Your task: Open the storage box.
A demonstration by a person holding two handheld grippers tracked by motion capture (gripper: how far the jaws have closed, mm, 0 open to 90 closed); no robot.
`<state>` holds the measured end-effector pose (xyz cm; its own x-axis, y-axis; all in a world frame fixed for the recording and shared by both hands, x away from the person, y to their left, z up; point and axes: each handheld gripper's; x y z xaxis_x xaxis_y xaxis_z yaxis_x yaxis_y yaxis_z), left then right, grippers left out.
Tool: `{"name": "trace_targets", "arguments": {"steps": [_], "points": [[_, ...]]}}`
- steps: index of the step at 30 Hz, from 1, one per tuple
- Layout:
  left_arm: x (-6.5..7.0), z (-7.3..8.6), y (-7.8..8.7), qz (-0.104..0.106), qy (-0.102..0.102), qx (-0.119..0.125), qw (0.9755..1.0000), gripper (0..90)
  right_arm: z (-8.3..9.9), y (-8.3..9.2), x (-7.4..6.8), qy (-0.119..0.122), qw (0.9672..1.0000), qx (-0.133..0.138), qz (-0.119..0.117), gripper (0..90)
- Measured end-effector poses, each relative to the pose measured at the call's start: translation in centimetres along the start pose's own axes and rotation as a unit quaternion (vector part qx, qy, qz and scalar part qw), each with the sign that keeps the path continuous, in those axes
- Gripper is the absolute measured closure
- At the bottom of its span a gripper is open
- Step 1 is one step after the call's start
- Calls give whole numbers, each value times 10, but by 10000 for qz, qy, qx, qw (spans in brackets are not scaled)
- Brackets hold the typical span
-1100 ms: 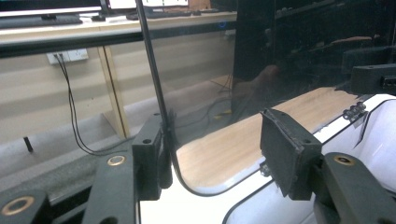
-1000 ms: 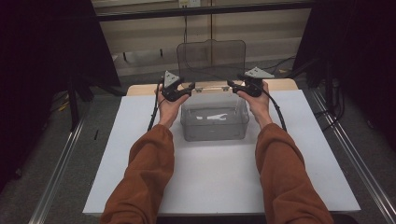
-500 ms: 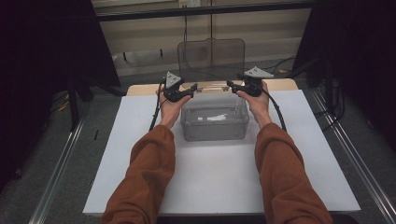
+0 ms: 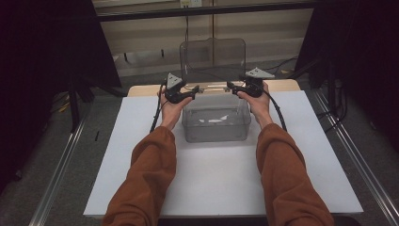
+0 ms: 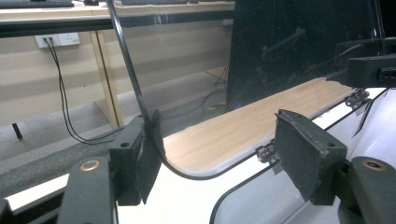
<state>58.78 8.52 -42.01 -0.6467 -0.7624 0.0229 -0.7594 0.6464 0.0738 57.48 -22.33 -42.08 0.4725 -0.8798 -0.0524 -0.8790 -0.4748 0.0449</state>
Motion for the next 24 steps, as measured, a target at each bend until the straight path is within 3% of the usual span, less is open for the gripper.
{"name": "trace_targets", "arguments": {"steps": [2, 9, 24], "points": [[1, 1, -1, 0, 80, 5, 10000, 293, 0, -1, -1, -11, 10000, -39, 24, 309], [0, 2, -1, -5, 84, -41, 10000, 282, 1, -1, 0, -31, 9999, -129, -13, 300], [-4, 2, 0, -66, 339, -141, 9993, 246, 6, 0, 4, -365, 9992, -145, 20, 262]]}}
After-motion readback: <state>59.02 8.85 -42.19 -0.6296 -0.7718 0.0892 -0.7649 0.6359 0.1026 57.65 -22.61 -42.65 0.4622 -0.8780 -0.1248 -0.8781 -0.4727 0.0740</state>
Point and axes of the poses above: each handheld gripper's, and its own axes: y roughly backward along the jaws, z roughly out of its underside, x roughly to its right, and after that the axes turned 11 degrees about x, right-handed
